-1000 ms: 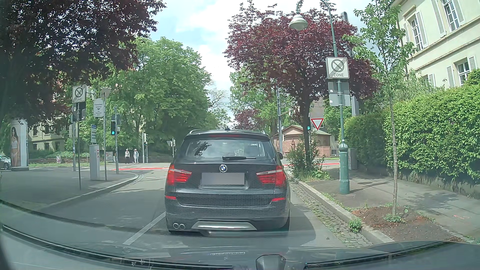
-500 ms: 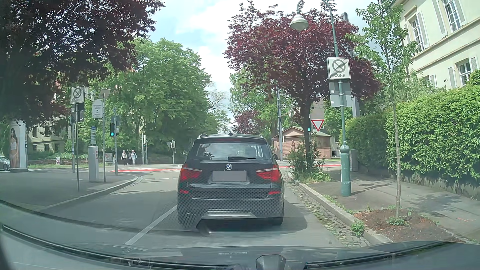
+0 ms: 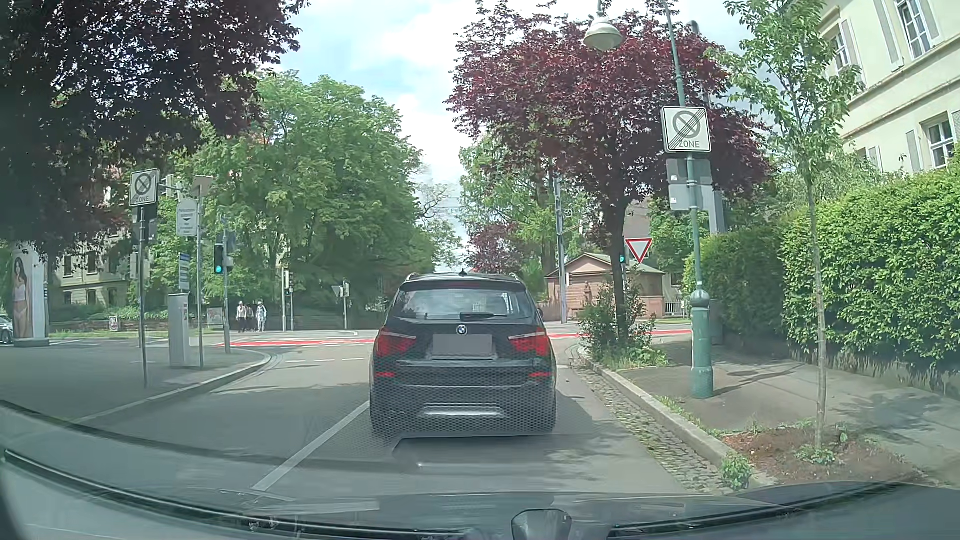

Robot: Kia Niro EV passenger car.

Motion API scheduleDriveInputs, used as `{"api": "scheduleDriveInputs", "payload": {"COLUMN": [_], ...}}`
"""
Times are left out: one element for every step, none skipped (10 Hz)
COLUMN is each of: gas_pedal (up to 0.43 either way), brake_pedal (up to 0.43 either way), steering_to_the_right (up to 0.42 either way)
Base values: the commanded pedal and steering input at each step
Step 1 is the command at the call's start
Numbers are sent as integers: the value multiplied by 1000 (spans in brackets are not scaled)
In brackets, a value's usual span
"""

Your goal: Follow the waypoints while adhering to traffic rules and regulations

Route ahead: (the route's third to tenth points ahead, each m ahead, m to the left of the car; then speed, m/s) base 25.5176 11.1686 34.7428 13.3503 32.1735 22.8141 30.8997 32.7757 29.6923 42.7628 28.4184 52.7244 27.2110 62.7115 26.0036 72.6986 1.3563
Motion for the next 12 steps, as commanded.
{"api": "scheduleDriveInputs", "payload": {"gas_pedal": [228, 240, 240, 240, 240, 240, 240, 240, 240, 220, 157, 118], "brake_pedal": [0, 0, 0, 0, 0, 0, 0, 0, 0, 0, 0, 0], "steering_to_the_right": [-6, -6, -6, -6, -6, -6, -6, -6, -6, -6, -7, -9]}}
